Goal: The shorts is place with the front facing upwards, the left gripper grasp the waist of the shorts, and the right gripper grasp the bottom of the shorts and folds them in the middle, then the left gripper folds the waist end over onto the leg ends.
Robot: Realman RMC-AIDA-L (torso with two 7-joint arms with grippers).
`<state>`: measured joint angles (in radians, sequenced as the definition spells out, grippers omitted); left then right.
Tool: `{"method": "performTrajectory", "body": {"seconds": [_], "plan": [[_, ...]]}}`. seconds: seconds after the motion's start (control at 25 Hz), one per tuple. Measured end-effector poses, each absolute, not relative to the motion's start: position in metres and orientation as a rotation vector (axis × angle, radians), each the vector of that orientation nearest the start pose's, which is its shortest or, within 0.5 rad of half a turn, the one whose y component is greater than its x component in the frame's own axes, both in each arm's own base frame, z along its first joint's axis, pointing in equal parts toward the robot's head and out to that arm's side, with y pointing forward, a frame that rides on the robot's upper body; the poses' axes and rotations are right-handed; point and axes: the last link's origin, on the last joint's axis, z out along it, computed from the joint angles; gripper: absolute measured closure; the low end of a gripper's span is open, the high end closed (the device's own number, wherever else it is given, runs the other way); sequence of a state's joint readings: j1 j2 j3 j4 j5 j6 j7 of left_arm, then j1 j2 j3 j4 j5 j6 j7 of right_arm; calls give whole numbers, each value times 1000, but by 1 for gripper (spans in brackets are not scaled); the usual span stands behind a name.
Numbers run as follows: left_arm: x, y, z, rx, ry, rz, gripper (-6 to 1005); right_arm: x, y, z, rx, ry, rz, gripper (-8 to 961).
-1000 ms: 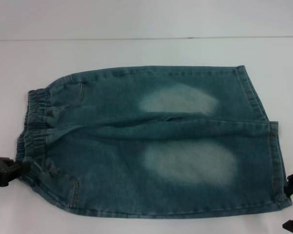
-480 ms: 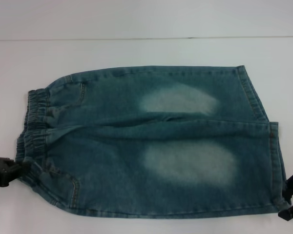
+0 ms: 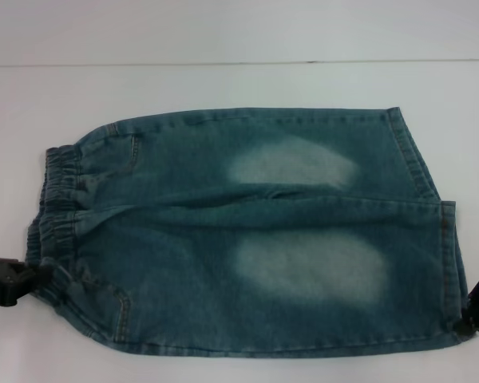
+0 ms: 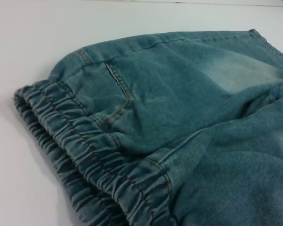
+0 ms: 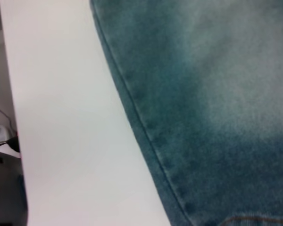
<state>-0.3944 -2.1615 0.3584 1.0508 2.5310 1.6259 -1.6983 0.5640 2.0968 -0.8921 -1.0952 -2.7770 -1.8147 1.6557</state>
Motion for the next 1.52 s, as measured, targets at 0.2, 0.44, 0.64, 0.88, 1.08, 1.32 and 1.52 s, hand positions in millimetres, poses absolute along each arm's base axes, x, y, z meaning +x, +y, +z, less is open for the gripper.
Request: {"method": "performTrajectory", "body": {"seconds": [0.2, 0.44, 0.64, 0.88, 1.08, 1.32, 1.52], "plan": [[-348, 272, 50, -2443, -1186, -202, 947, 282, 304, 32, -3040, 578, -582, 861], [-346, 271, 54, -2433, -1182, -248, 947, 281, 299, 37, -3075, 536, -528, 916], [-342, 266, 72, -2407, -1167, -324, 948, 281, 295, 51, -3094, 501, -465, 916], [-332, 264, 92, -2366, -1086, -471, 948, 274, 301, 76, -3055, 413, -309, 915], [-325, 270, 105, -2331, -1020, -561, 949, 261, 314, 93, -2975, 301, -162, 915], [-313, 283, 114, -2286, -931, -658, 949, 245, 337, 110, -2812, 248, 12, 915], [-312, 303, 113, -2204, -907, -688, 949, 243, 364, 103, -2627, 305, 40, 915]]}}
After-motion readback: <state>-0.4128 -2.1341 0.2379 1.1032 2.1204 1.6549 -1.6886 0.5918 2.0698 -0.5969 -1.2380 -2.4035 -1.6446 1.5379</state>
